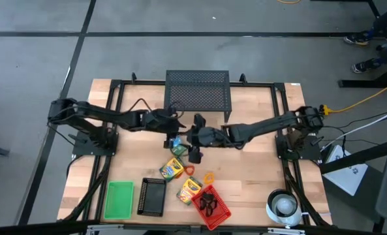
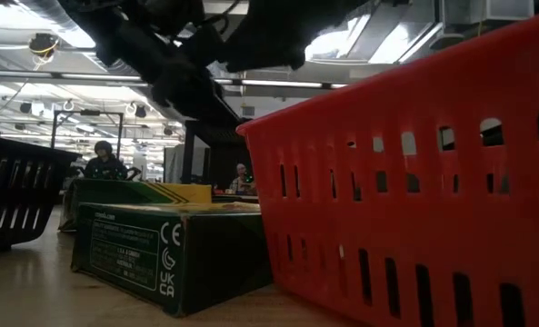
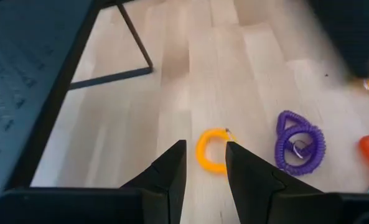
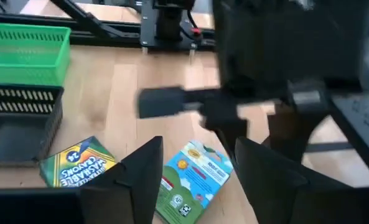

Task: Pick & Place Office Desk Supplies
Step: Put the yellow spring keychain into the black bin

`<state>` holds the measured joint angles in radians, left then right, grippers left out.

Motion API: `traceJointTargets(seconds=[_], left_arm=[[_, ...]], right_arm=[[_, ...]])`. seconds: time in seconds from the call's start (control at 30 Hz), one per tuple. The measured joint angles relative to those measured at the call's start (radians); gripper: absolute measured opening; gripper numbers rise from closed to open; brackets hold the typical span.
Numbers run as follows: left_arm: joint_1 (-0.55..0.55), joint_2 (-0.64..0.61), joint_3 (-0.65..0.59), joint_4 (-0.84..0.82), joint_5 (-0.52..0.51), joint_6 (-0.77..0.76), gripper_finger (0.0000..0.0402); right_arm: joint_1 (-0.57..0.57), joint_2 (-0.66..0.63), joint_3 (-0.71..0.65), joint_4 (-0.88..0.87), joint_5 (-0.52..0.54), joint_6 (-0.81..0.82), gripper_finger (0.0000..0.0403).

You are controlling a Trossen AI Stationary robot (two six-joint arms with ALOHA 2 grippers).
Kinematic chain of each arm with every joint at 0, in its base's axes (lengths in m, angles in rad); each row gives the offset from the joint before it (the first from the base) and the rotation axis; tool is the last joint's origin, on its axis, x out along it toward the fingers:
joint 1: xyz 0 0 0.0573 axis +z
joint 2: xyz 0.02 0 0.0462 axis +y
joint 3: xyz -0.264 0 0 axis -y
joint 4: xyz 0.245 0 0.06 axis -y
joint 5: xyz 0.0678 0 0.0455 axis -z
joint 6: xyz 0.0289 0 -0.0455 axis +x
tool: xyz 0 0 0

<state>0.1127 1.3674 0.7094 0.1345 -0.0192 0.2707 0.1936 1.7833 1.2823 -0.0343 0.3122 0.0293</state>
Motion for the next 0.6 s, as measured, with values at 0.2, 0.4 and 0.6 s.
traceJointTargets(seconds=[0.2,0.4,0.6], left_arm=[[0.04,0.001,0.0,0.048,0.113,-0.003,0.0111],[0.06,-0.012,0.0,0.048,0.177,-0.005,0.0111],[0.042,0.016,0.0,0.062,0.178,-0.006,0.0111]], right_arm=[[0.079,-0.021,0.0,-0.149,0.124,0.045,0.0196],[0.137,-0.123,-0.09,-0.222,0.223,0.125,0.0212],[0.195,-0.368,-0.356,0.055,0.279,0.135,0.022]])
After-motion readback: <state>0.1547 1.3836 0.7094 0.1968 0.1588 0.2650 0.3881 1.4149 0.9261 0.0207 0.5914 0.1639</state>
